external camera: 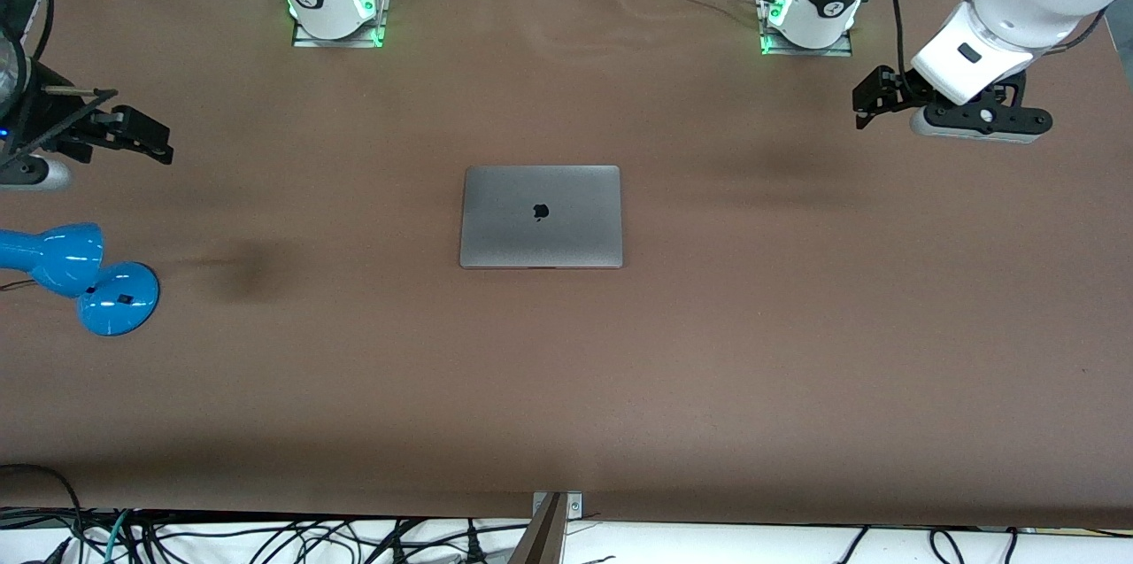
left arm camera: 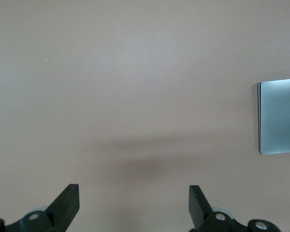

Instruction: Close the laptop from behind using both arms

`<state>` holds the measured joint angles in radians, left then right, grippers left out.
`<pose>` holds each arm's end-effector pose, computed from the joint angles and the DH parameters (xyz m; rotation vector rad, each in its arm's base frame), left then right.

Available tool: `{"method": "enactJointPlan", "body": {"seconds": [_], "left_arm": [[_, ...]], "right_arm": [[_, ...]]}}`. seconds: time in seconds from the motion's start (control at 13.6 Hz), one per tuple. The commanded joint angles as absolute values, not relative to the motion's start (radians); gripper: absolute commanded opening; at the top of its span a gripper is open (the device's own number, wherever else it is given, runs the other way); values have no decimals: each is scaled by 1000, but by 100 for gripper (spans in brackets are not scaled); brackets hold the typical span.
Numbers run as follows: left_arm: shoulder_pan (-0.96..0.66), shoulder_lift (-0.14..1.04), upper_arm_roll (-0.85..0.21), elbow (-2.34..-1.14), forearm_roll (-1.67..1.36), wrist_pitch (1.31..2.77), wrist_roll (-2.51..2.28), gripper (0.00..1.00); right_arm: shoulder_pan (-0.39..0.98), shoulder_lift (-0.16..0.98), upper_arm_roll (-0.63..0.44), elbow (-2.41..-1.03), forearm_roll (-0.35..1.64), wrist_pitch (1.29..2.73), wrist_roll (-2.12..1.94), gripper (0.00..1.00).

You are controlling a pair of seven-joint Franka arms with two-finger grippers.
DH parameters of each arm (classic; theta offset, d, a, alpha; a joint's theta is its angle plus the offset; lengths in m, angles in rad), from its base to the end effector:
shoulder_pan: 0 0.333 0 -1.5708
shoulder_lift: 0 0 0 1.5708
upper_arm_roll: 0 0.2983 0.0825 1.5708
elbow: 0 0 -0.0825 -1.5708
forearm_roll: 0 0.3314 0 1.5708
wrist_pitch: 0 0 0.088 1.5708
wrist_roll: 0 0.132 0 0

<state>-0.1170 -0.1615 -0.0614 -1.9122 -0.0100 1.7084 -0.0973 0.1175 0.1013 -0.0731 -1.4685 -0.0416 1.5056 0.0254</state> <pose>0.4489 -0.0837 0.5268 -3.1326 0.1230 0.0661 0.5225 0.0194 0.5672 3.0888 0.0274 -0.0961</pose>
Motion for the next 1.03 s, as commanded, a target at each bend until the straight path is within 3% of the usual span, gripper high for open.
{"method": "enactJointPlan", "body": {"seconds": [0.0,0.22,0.96], "left_arm": [[-137,-109,-61,-1837,18,1662,-83,100],[-146,38,-61,-1645,18,1540,-80,100],[-158,116,-61,-1635,64,1583,-77,100]], "right_arm": [[103,54,-54,-1514,-61,1523,9,100],[101,40,-52,-1532,-51,1517,14,100],[101,25,-20,-1529,5,1508,84,100]]}}
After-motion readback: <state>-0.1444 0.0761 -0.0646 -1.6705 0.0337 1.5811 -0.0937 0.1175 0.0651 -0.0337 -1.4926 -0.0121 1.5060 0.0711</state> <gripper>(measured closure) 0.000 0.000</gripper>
